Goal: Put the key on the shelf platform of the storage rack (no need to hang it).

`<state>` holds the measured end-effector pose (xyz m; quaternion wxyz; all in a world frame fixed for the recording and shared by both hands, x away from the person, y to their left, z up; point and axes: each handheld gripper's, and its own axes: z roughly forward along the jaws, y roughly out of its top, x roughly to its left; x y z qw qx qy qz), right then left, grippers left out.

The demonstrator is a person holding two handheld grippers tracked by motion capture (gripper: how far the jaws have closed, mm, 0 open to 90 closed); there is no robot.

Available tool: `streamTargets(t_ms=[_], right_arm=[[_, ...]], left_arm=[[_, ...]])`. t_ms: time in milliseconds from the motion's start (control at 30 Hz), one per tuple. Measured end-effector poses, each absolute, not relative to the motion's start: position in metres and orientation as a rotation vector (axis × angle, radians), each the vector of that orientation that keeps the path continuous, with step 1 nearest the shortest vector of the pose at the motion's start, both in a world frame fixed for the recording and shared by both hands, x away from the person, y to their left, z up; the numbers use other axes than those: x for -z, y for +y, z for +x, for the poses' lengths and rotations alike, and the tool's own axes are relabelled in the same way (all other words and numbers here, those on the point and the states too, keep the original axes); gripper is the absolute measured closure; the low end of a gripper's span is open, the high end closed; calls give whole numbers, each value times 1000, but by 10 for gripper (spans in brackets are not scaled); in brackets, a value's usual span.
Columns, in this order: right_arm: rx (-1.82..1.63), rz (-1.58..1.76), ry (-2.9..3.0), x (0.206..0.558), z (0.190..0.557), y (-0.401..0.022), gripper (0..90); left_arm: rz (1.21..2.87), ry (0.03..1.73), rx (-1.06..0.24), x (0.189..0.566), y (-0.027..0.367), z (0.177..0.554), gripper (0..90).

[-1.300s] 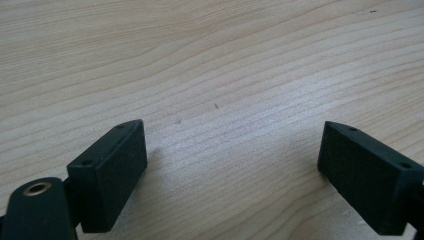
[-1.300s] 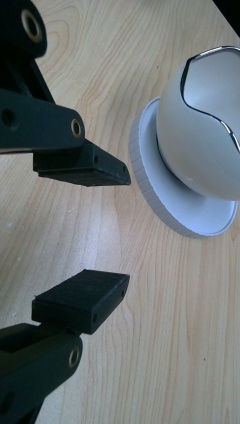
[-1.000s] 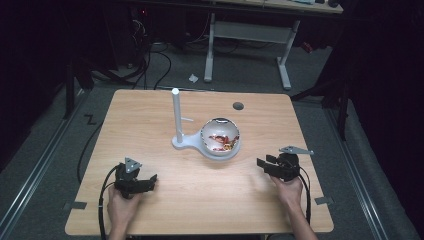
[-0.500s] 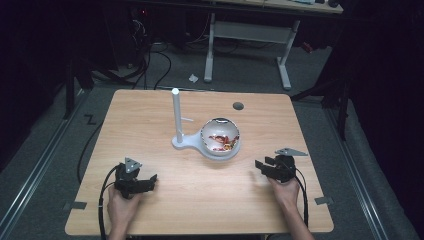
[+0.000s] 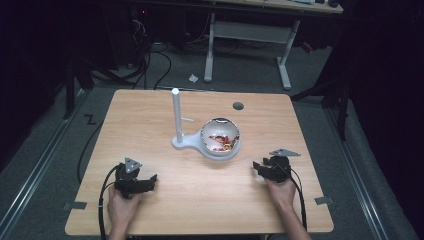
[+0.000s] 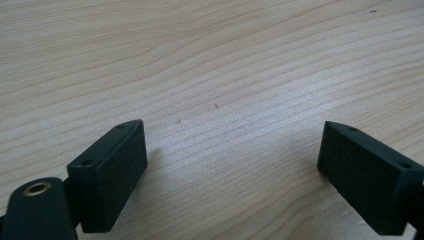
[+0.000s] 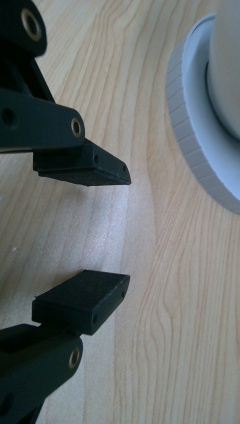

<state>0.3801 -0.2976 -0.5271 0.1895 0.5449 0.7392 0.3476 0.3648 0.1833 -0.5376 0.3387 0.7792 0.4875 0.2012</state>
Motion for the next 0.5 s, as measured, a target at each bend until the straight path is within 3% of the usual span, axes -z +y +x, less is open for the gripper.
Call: streamTargets(t_ms=[500], right_arm=[[-888,1417,2081,531,379,-289,452]], left_arm=[[2030,1267,-523,538,183,364,132]])
